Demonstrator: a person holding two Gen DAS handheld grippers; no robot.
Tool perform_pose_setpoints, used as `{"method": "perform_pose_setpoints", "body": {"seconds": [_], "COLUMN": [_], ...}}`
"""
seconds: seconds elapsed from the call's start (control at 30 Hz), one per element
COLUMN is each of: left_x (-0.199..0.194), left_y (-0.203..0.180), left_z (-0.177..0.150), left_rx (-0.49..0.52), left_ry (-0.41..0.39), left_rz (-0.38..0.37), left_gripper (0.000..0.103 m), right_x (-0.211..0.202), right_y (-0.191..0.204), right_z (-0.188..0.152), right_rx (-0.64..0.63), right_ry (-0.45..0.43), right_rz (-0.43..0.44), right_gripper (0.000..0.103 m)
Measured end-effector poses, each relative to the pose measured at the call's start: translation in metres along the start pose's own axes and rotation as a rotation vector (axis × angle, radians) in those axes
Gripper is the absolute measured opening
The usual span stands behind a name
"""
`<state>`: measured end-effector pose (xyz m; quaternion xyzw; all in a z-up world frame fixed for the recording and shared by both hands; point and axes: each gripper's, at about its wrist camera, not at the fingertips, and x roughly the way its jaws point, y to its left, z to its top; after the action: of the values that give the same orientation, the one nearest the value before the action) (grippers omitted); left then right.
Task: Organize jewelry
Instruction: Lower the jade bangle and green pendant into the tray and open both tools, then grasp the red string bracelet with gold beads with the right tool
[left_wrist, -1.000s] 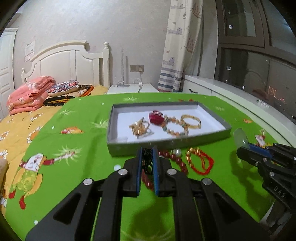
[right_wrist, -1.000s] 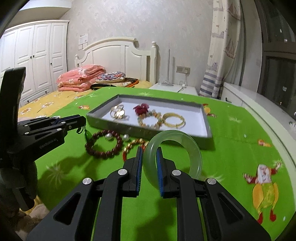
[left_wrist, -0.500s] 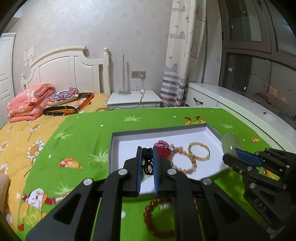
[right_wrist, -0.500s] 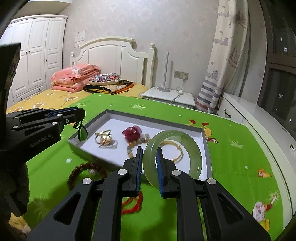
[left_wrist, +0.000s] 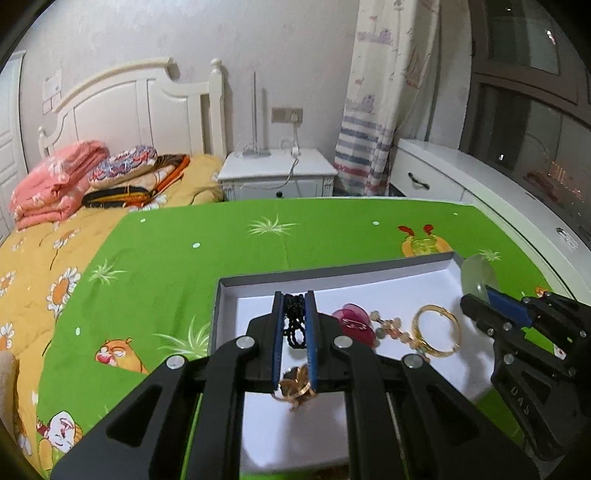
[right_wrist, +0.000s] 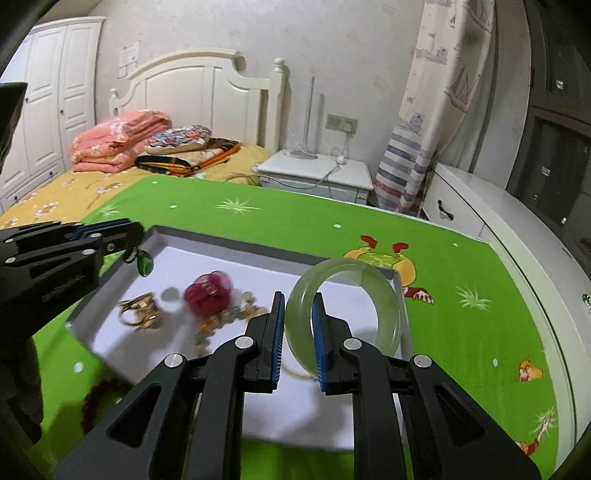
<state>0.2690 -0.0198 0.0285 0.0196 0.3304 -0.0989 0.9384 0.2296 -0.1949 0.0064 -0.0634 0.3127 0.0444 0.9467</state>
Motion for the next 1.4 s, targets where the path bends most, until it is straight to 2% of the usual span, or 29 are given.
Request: {"method": "perform_pose_setpoints", "body": {"seconds": [0.33, 0.37, 0.4, 0.47, 0.57, 0.7, 0.77, 1.0, 1.23, 1.4], "left_x": [0.027, 0.028, 0.029, 0.027, 0.022, 0.009, -0.001, -0.045, -0.080, -0.100], "left_y": [-0.005, -0.005, -0.005, -0.005, -0.003, -0.002, -0.002, 0.002, 0.008, 0.020], "left_z": [-0.003, -0.004, -0.005, -0.008, -0.011, -0.015, -0.019, -0.056, -0.106, -0.124], "left_rx": [0.027, 0.029, 0.029, 0.025, 0.023, 0.014, 0.017, 0.033, 0.058, 0.001], "left_ry": [0.030, 0.030, 0.031, 0.022, 0.008, -0.023, -0.037, -0.067, -0.058, -0.055], "left_rz": [0.057, 0.062, 0.065, 0.074, 0.074, 0.098, 0.127, 0.149, 0.139, 0.106], "left_gripper": [0.012, 0.018, 0.031, 0.047, 0.057, 0.085, 0.093, 0.096, 0.098, 0.098], "right_x": [0.031, 0.034, 0.035, 0.032, 0.024, 0.012, 0.005, -0.027, -0.055, -0.065], "right_y": [-0.009, -0.011, -0.012, -0.013, -0.014, -0.016, -0.014, -0.003, 0.016, 0.017], "right_z": [0.006, 0.006, 0.005, 0.006, 0.006, 0.006, 0.002, -0.032, -0.071, -0.093], "right_rx": [0.031, 0.041, 0.046, 0.037, 0.036, 0.050, 0.055, 0.043, -0.021, -0.005], "right_ry": [0.077, 0.090, 0.090, 0.065, 0.049, 0.027, 0.018, 0.005, 0.037, 0.077], "right_rz": [-0.021, -0.017, -0.017, -0.033, -0.024, -0.003, 0.011, 0.068, 0.088, 0.112], "right_gripper": [0.016, 0.016, 0.016, 0.018, 0.018, 0.018, 0.018, 0.018, 0.018, 0.018]}}
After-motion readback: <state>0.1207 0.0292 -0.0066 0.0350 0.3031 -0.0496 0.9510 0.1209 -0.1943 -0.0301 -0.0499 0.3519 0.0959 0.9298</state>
